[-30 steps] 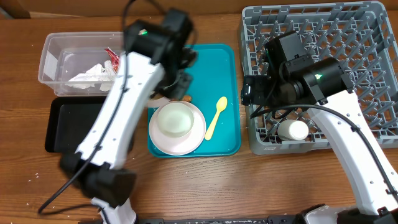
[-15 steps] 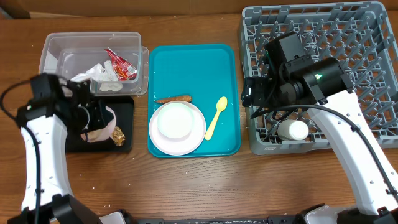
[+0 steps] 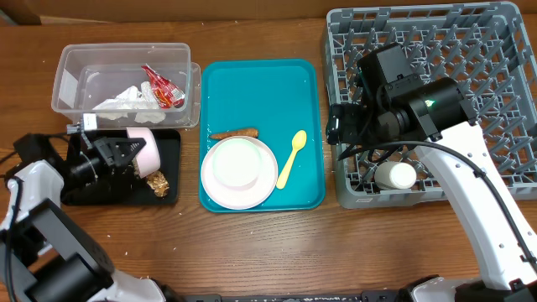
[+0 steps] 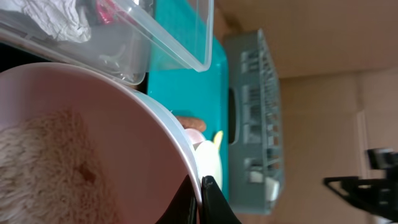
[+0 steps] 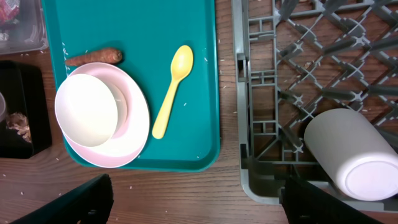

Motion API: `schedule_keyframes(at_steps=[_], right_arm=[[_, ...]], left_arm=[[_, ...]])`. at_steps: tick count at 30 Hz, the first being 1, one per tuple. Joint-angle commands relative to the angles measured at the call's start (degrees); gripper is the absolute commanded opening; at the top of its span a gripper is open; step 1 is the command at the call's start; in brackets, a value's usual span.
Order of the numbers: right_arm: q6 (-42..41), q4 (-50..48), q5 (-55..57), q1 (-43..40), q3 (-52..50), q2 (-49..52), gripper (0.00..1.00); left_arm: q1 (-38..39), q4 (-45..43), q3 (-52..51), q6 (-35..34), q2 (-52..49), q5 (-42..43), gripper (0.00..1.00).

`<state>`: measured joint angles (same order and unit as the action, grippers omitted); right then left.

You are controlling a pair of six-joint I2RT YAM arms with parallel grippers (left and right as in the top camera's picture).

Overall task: Sort waste into correct bins and load items into the dishwasher
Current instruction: 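Tip the pink bowl over the black tray to pour out the rice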

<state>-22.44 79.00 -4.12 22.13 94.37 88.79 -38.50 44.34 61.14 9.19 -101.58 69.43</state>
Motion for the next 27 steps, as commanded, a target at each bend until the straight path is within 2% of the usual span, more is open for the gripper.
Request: schedule_keyframes(at_steps=[1,5,14,20,23,27], right_arm=[[0.2,-0.2,0.0,0.0,0.1,0.1,0.89],[0.1,-0.3,0.0,0.0,0.1,0.1,0.89],[0.1,-0.2,0.0,0.0,0.1,0.1,0.89],[0.2,-0.2,0.0,0.0,0.1,0.1,0.89],[0.2,-0.3,0.2,0.0,0.1,0.1,0.89],[0.2,-0.7,0.2,0.0,0.1,0.1,0.89]], left_arm=[[-2.4,0.0,-0.3,1.1,-4.0,13.7,0.04],[-5.7,0.5,-0.3,1.0,-6.8,21.2,0.04],[-9.3,6.4,-0.3,-0.6,-6.8,21.2,0.04],[-9.4,6.9,-0.3,-0.4,-6.7,21.2,0.04],[-9.2,13.7,-0.1,8.9,-2.9,21.2,0.04],[-6.1,19.4,1.9,16.8,4.9,21.1,0.04]])
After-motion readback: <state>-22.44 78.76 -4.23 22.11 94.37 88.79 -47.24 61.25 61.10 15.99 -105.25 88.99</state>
